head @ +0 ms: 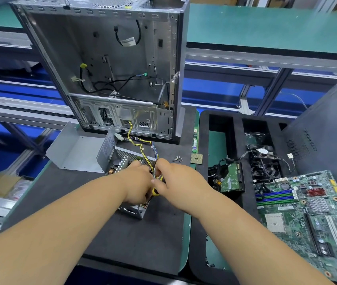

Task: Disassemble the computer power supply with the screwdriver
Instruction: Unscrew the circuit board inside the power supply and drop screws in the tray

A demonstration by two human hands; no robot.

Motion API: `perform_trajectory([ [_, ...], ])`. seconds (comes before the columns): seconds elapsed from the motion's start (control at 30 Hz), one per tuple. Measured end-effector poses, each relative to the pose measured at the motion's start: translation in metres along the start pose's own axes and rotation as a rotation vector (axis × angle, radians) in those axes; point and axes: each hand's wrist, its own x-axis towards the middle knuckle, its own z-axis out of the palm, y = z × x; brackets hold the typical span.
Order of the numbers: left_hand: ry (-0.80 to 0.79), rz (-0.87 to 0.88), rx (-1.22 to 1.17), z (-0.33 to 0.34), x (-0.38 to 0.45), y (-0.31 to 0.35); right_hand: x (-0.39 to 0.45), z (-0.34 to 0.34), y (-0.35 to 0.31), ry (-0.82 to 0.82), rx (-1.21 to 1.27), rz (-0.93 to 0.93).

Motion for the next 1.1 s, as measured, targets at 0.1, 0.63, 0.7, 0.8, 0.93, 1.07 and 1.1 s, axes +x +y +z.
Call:
perform_trajectory([
  [0.1, -0.029, -0.040, -0.028, 0.000, -0.001, 0.001, 0.000, 0.000, -0.001, 0.003, 0.066, 0.003],
  [0.63, -0.039, -0.021, 0.026, -0.007, -0.004, 0.005, -0.010, -0.003, 0.000, -0.041, 0.223, -0.005],
  [0.7, -0.016, -0.012, 0.008, -0.006, -0.005, 0.005, -0.011, -0.004, 0.001, -0.023, 0.274, 0.016],
  [0.8, 0.006, 0.011, -0.057, -0.004, -0.007, 0.002, -0.014, -0.005, 0.005, 0.024, 0.313, 0.049],
  [0.93, 0.005, 0.012, -0.129, -0.001, -0.006, -0.002, -0.016, -0.008, 0.011, 0.054, 0.328, 0.060],
  [1.07, 0.109, 0.006, -0.282, 0.002, -0.006, -0.006, -0.020, -0.011, 0.016, 0.075, 0.380, 0.092],
  [1.1, 0.129, -0.006, -0.367, 0.001, -0.008, -0.008, -0.021, -0.012, 0.018, 0.085, 0.387, 0.102],
])
